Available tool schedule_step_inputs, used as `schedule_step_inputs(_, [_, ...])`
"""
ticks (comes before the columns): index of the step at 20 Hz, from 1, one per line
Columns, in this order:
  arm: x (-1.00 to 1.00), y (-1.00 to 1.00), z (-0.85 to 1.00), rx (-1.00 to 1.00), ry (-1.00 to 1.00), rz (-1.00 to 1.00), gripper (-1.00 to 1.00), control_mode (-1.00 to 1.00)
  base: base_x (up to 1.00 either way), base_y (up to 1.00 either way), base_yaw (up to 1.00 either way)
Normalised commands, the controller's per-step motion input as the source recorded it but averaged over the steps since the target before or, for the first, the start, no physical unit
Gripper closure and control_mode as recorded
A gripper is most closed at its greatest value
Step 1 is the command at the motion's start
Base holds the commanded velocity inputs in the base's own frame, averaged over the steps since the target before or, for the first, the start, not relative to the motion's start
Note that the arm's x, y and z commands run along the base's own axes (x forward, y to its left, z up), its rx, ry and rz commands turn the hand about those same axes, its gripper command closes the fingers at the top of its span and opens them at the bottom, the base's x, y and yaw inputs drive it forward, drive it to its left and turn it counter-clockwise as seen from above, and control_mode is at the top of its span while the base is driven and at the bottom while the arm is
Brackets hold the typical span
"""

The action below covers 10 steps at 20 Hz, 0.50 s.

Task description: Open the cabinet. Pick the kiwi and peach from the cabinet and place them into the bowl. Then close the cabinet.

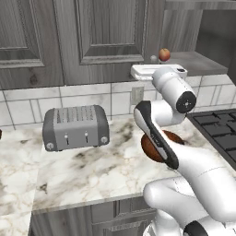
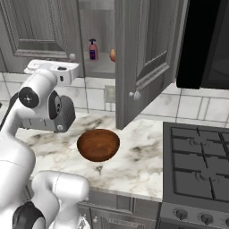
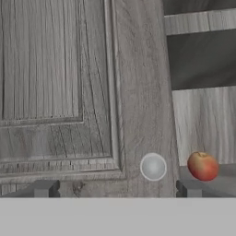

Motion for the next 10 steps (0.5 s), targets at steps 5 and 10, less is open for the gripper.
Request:
schedule_step_inputs(5, [0.53,-0.16,0.00,0.03,0.00,0.00,-1.00,-1.00,0.00,0.00,0.00])
schedule_step_inputs(10, [0.44,-0.21,0.00,0.04,0.00,0.00,-1.00,-1.00,0.00,0.00,0.00])
